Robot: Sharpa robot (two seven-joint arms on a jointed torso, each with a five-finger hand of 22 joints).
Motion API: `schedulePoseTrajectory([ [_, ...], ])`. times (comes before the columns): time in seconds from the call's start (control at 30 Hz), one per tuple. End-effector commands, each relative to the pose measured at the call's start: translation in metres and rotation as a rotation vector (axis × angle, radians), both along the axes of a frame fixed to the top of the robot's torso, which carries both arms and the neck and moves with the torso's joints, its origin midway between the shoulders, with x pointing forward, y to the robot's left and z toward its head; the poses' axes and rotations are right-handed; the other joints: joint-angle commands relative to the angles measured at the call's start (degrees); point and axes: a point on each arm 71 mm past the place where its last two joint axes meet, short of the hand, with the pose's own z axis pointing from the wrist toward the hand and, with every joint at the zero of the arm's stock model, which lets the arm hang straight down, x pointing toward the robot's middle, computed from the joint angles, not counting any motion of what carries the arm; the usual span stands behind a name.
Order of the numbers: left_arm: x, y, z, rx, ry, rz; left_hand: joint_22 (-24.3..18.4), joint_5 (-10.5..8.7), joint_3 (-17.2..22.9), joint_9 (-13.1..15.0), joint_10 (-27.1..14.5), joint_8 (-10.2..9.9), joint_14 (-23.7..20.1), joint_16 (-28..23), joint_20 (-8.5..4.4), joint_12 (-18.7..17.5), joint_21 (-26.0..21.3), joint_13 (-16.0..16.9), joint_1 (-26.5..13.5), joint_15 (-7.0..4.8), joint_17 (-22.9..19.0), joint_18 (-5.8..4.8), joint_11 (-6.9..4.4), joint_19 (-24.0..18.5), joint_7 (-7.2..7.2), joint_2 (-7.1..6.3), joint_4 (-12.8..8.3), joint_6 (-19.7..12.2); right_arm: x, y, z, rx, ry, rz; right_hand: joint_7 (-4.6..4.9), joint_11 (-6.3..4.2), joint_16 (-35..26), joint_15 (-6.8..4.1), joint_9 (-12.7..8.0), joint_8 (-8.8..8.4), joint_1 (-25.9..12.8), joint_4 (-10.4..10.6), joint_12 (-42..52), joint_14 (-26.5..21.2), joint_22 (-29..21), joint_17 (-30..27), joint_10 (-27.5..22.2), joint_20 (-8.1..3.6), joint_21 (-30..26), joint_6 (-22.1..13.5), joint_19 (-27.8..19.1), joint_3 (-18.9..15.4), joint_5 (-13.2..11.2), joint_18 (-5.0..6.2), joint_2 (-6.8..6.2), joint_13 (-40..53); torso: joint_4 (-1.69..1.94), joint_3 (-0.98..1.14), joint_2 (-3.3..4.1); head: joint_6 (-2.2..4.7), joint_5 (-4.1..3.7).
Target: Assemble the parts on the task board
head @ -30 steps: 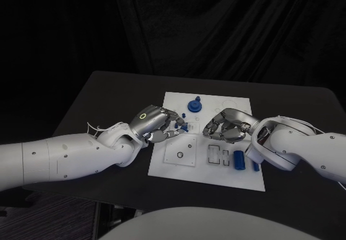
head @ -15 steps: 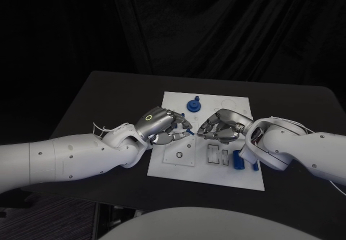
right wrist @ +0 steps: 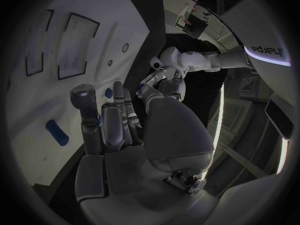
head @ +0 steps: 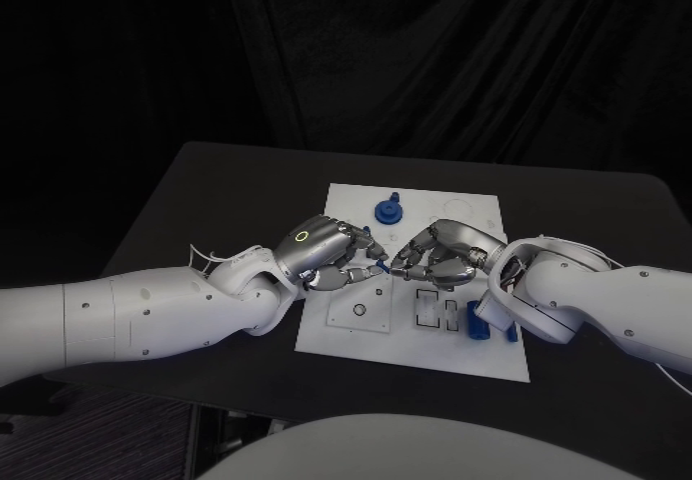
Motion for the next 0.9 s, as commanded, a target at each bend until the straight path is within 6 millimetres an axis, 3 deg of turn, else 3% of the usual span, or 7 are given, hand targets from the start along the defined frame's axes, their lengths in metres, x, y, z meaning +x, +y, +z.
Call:
schedulePoseTrajectory([
  [0.03, -0.0018, -0.0031, 0.0001, 0.001, 0.0, -0.03, 11.4, 0.4, 0.3, 2.3, 0.4, 0.1, 0.0, -0.3, 0.37, -0.2, 0.2, -0.1, 0.3, 0.38, -0.1, -0.75, 0.08, 0.1, 0.11, 0.22, 0.1, 0.1, -0.0034, 0.0033, -0.0004, 0.024, 0.019, 0.026, -0.16, -0.01, -0.2, 0.2, 0.0, -0.31, -0.5, 0.0, 0.3, 0.0, 5.4, -0.1, -0.3, 0.11, -0.3, -0.4, -0.2, -0.5, -0.3, 0.55, 0.16, 0.0, -0.01, -0.02, -0.01, -0.01, 0.16],
  [0.47, -0.0022, -0.0043, -0.0005, 0.006, 0.005, -0.042, 11.4, 0.41, 0.5, 2.3, 0.3, 0.1, -0.1, -0.3, 0.46, -0.3, 0.1, -0.1, 0.6, 0.44, -0.3, -0.72, 0.16, 0.0, 0.21, 0.32, -0.1, 0.0, -0.0031, 0.0021, -0.0015, 0.02, 0.029, 0.027, -0.09, 0.09, -0.1, 0.31, -0.9, -0.46, 1.3, -1.0, 0.1, -0.1, 5.4, -0.1, -1.1, 0.21, -0.5, -0.5, -0.3, -0.4, 0.0, 0.57, 0.12, -0.1, 0.02, 0.01, 0.04, -0.01, 0.04],
  [0.9, -0.0042, -0.0049, 0.0017, -0.008, -0.011, -0.044, 11.4, 0.49, 0.5, 2.4, 0.3, 0.0, 0.0, -0.2, 0.49, -0.4, 0.3, -0.2, 0.6, 0.46, -0.1, -0.76, 0.19, 0.1, 0.27, 0.38, -0.1, -0.1, -0.002, 0.0034, -0.004, 0.004, 0.046, 0.031, -0.18, -0.03, 0.0, 0.19, -2.2, -0.27, 6.1, -3.5, -0.3, -0.1, 5.4, -0.2, -1.1, 0.15, -0.6, 0.0, -0.1, 0.9, 3.0, 0.6, -0.39, -0.9, 0.03, -0.02, 0.01, -0.01, 0.09],
])
